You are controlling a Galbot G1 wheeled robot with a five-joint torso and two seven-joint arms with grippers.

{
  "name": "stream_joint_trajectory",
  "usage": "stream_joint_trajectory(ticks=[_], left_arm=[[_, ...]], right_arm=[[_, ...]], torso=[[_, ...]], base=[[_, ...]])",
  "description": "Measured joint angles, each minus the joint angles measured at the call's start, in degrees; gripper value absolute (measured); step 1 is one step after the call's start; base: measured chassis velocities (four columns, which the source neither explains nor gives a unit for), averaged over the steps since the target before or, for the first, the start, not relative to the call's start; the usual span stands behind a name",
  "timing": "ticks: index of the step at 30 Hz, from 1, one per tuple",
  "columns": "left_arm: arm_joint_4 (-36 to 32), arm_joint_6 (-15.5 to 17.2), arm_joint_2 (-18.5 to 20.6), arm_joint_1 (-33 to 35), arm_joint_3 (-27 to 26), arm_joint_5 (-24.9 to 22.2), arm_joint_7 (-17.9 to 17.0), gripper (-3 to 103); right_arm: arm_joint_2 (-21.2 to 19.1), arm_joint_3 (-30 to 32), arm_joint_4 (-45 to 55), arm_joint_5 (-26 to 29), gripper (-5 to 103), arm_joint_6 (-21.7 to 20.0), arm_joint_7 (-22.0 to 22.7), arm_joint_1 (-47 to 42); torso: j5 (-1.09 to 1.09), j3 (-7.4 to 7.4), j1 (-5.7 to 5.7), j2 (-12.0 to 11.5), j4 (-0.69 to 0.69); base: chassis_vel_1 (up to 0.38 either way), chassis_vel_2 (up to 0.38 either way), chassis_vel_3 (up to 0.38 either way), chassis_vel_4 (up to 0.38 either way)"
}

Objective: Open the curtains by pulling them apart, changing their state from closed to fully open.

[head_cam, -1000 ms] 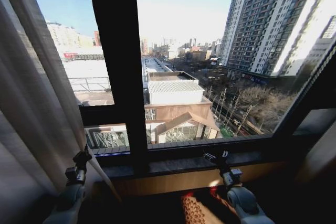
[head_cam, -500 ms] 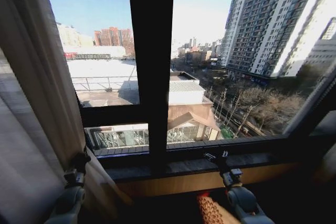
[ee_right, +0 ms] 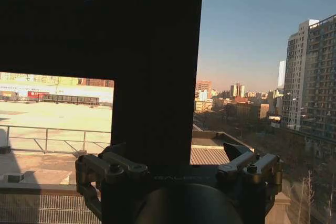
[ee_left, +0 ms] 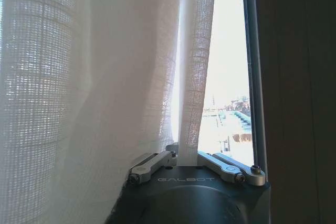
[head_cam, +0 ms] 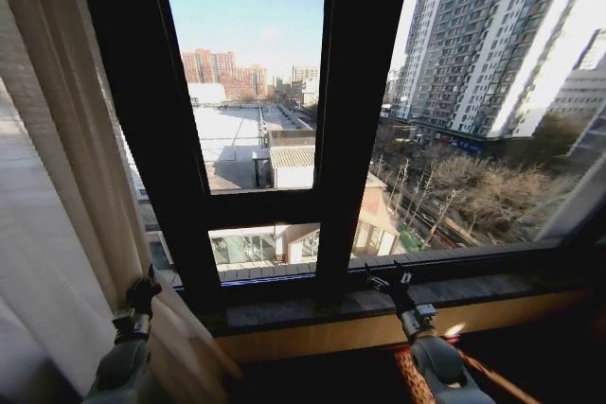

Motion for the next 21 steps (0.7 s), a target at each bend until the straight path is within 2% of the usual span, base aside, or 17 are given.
stream_joint_trajectory(ticks=[21], left_arm=[[0.5,-1.4,-0.6,0.7,-0.6,0.7,-0.2,0]], right_arm=[[0.0,0.0,0.0,0.0,100,0.0,0.0,0.0]], torso=[[-0.02,0.0,0.0,0.0,0.01]], base=[[0.354,0.323,-0.349,-0.323]])
